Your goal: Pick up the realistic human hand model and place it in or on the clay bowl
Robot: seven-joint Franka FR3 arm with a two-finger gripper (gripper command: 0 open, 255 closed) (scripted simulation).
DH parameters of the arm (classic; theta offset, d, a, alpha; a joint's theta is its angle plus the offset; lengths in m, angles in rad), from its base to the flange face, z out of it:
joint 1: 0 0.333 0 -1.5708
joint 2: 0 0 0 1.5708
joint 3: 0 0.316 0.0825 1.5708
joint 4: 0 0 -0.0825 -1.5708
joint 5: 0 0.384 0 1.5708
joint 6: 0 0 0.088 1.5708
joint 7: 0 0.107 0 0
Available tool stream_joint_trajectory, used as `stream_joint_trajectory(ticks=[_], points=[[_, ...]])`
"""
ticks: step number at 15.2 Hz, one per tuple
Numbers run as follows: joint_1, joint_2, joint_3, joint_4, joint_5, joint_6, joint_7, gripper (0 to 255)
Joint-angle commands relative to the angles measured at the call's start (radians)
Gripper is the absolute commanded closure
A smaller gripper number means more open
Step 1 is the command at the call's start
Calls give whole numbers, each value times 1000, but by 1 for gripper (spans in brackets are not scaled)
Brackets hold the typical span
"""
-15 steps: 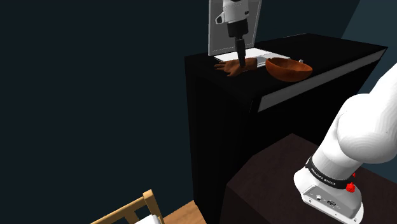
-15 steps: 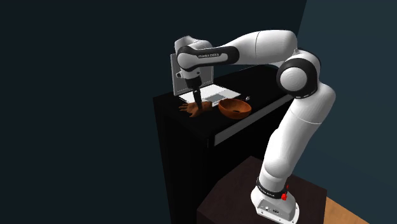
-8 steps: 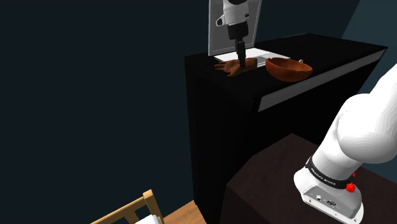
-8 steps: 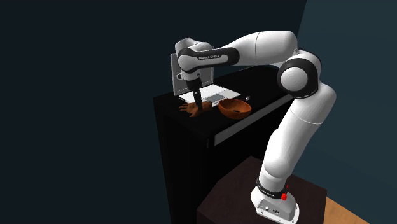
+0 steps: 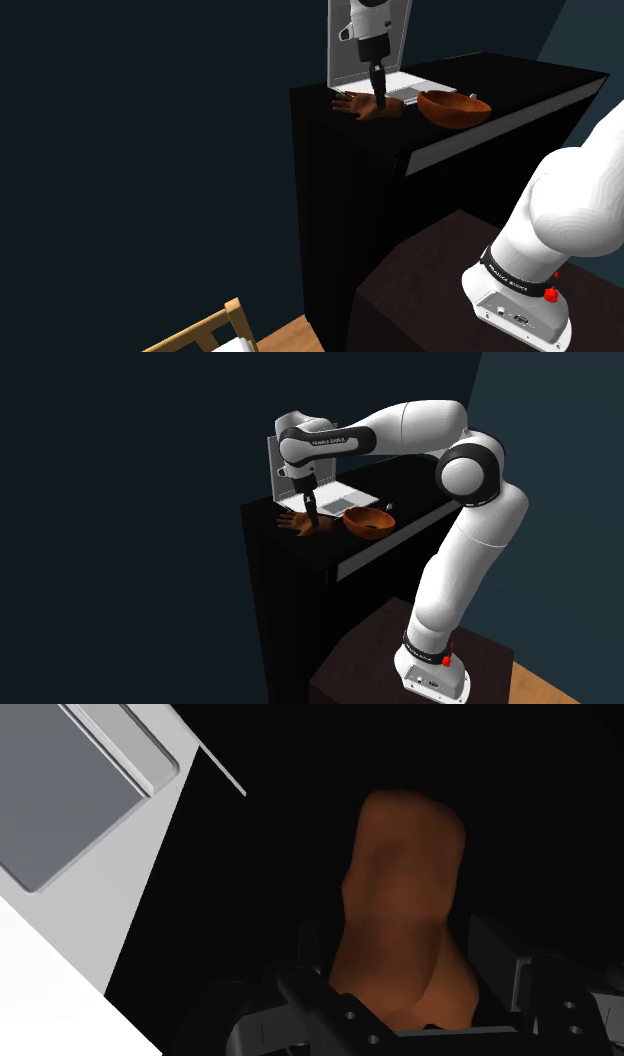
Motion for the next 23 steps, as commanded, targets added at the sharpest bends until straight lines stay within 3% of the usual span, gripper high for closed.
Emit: stream_joint_trajectory(ticks=[1,8,23], points=[[-1,1,-1,0,-1,0,0,255],[-1,3,1,69,-1,-66,-5,255],[1,47,3,320,1,-273,-25,255]])
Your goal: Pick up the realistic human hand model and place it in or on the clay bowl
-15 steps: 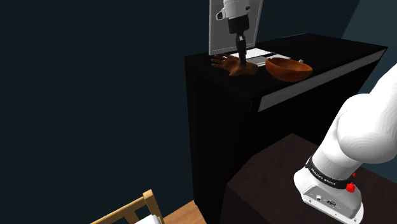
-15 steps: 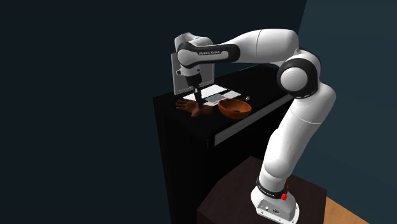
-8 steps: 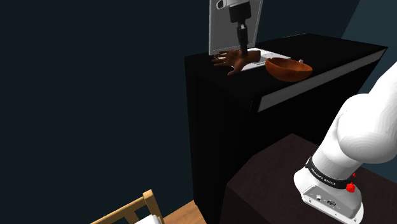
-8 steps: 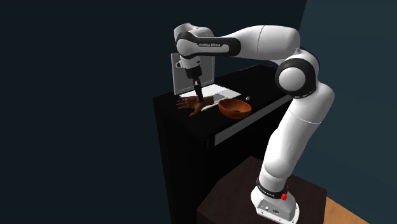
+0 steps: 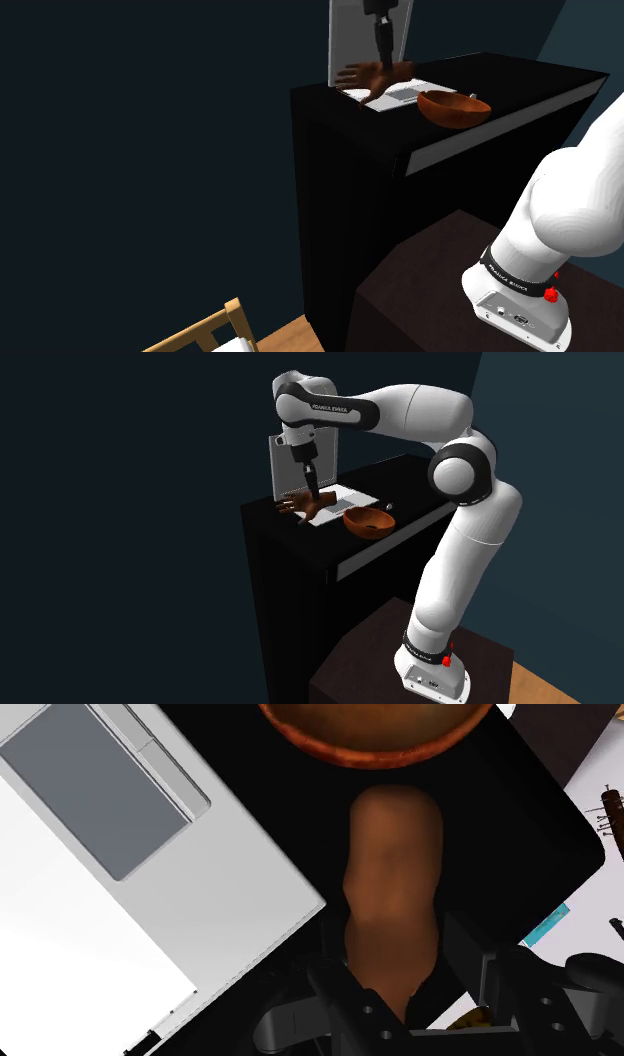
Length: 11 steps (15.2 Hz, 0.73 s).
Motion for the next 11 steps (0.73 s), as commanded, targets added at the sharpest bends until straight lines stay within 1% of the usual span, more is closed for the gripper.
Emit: stream_joint_trajectory(ticks=[1,11], points=[[-1,9,-1,39,0,-29,-5,255],[-2,73,-2,247,1,-173,-23,255]])
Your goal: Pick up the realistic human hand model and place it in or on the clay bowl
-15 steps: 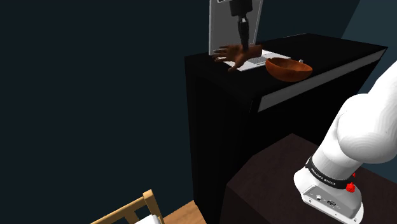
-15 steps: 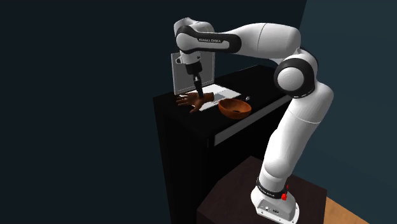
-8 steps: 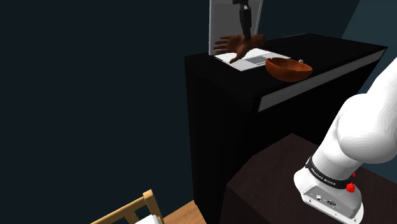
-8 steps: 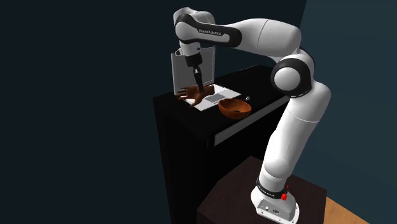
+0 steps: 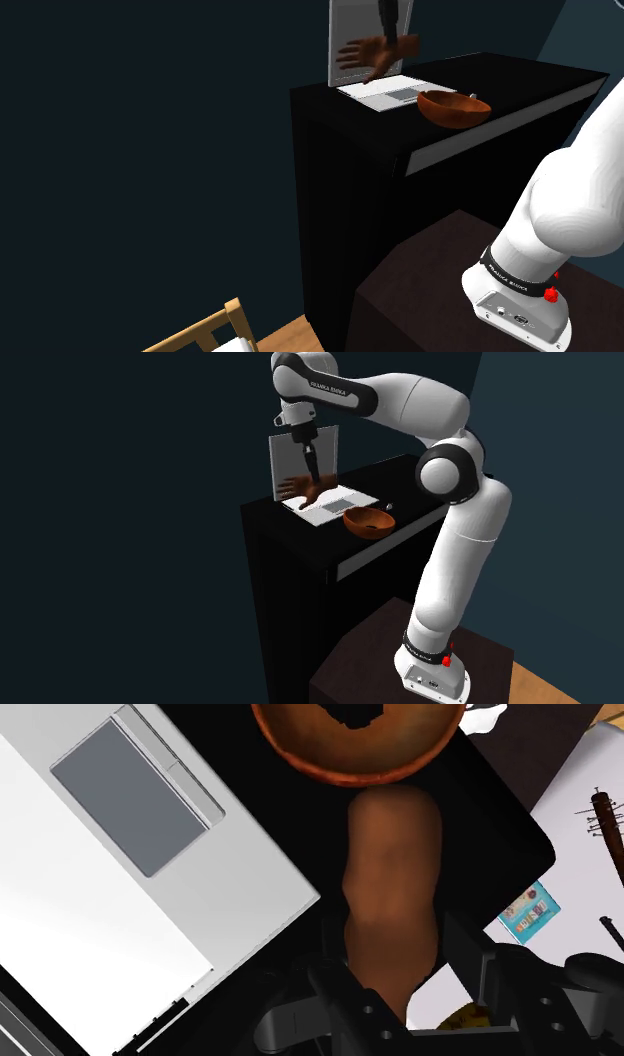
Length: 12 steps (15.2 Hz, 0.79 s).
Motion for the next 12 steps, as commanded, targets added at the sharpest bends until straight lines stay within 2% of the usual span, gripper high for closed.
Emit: stream_joint_trajectory(ticks=[1,6,12], points=[[-4,-30,-4,-16,-8,-13,-12,255],[-28,-187,-33,-156,-54,-21,-74,255],[-58,-350,-76,-271,-123,-55,-160,255]])
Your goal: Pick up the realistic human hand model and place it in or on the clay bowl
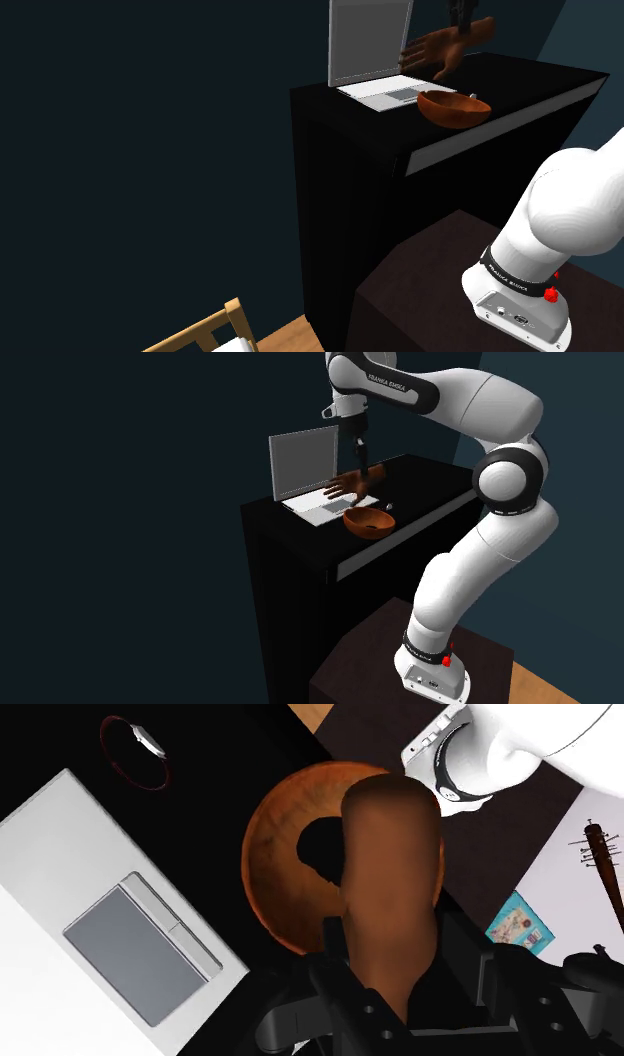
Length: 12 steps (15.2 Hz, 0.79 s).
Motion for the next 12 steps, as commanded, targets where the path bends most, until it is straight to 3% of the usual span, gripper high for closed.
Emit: stream_joint_trajectory(ticks=[1,4,12], points=[[-12,-49,-22,-30,-29,-11,-41,255],[-25,-114,-45,-63,-68,-33,-87,255],[-28,-175,-50,-226,-70,67,-59,255]])
